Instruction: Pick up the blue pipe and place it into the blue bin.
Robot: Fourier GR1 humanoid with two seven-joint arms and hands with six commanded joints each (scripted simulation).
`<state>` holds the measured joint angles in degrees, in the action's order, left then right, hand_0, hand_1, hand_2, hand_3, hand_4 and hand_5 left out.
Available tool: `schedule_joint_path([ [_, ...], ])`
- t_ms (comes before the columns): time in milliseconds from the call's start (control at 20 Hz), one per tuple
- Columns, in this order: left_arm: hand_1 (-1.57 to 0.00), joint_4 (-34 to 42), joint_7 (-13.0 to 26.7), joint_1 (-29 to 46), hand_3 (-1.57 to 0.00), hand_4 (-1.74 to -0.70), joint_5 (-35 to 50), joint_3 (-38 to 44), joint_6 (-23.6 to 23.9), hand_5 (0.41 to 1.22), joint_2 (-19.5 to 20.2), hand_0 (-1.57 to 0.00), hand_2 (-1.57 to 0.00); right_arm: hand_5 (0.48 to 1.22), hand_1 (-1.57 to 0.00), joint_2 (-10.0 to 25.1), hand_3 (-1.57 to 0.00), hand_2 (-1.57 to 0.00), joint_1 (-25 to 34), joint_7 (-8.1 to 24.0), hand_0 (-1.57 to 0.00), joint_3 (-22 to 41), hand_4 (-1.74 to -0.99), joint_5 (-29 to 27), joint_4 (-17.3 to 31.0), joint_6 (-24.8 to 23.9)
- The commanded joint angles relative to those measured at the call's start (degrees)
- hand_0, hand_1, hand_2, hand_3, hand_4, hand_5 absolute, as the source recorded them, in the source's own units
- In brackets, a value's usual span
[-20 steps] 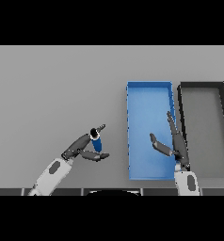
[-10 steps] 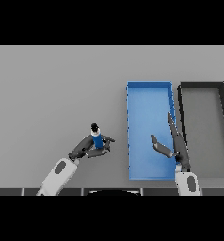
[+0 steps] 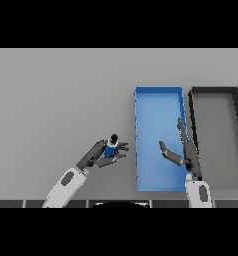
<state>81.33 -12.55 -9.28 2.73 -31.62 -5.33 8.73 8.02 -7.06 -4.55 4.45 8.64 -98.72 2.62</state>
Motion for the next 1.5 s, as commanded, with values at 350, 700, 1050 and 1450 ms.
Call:
schedule_joint_path([
  [350,-1.56,9.7,5.9,-3.7,-1.56,-1.47,1.0,-0.1,-1.9,1.217,-1.3,-1.56,-1.56,0.643,0.00,0.8,0.00,0.00,0.3,-0.7,0.00,0.1,-1.176,2.1,1.3,-0.7],
  [700,-1.57,10.5,9.3,-3.9,-1.57,-1.47,-0.4,0.2,-3.5,1.220,-2.4,-1.57,-1.57,0.643,0.00,1.1,0.00,0.00,1.1,-2.3,0.00,-0.1,-1.141,2.3,2.1,-0.6],
  [1050,-1.57,10.8,8.8,-3.2,-1.57,-1.47,-1.4,0.9,-5.4,1.220,-3.3,-1.57,-1.57,0.642,0.00,3.5,0.00,-0.02,5.8,-5.8,0.00,-1.4,-1.187,-0.8,5.9,3.2],
  [1450,-1.57,11.6,9.8,-3.0,-1.57,-1.47,-1.8,1.9,-7.3,1.221,-4.2,-1.57,-1.57,0.577,-0.01,11.2,0.00,-0.11,14.6,6.9,0.00,-0.2,-1.237,-29.5,-3.7,25.0],
])
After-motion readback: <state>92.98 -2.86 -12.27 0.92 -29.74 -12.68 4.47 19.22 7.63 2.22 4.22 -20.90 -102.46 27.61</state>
